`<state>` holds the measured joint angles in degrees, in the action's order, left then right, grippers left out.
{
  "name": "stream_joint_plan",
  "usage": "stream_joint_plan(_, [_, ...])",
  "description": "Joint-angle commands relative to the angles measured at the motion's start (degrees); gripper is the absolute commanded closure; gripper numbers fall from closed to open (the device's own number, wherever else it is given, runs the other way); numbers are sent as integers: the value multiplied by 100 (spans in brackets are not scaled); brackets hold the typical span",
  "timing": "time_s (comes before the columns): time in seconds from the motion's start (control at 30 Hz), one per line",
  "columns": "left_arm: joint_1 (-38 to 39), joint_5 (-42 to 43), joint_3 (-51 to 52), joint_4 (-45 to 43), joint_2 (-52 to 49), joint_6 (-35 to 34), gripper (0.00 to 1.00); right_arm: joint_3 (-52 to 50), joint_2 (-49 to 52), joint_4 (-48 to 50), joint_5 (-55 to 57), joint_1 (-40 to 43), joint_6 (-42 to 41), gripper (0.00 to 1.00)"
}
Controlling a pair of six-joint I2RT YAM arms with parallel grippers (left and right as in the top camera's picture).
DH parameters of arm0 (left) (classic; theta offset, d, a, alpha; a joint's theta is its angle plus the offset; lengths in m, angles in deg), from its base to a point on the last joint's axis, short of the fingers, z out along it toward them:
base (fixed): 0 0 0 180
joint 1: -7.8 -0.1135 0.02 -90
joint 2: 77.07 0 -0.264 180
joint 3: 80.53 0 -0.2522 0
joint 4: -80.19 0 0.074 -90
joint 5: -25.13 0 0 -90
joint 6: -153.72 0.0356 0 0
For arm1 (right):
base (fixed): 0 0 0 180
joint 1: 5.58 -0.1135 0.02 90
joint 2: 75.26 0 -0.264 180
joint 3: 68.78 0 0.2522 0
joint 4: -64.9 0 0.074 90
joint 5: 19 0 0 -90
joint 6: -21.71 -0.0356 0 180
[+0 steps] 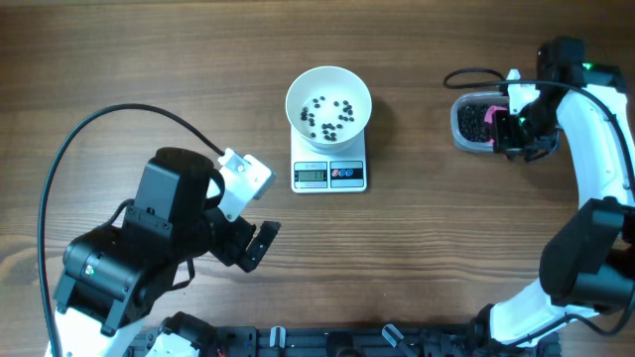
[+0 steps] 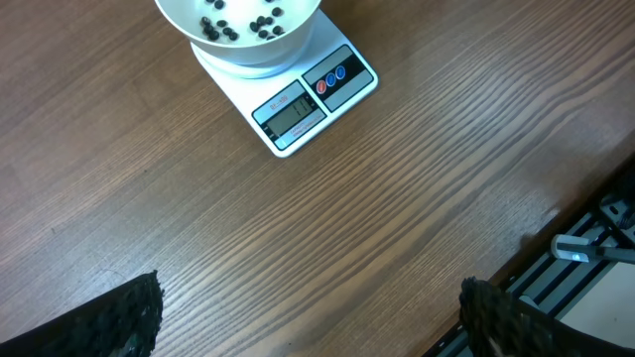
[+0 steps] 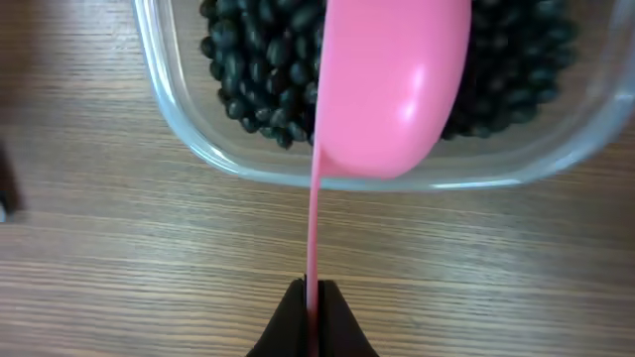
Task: Scoop item into bowl and weigh 150g on scale
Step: 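Scoop beans and lift the filled scoop out of the tub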
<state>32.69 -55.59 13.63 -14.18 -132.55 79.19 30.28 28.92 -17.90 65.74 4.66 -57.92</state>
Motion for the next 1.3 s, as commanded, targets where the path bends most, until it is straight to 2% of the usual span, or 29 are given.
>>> stream_joint_plan(0.0, [-42,-13,-70,-7,31,81,0,48,468,-35,-573,-9,-4,96])
stream_joint_plan(0.6, [-42,-13,-70,-7,31,81,0,129,391,-385,-914,149,-155,96])
stream_joint_plan(1.27, [-42,-13,-70,-7,31,81,0,149,391,-203,-3541,1464,166,95])
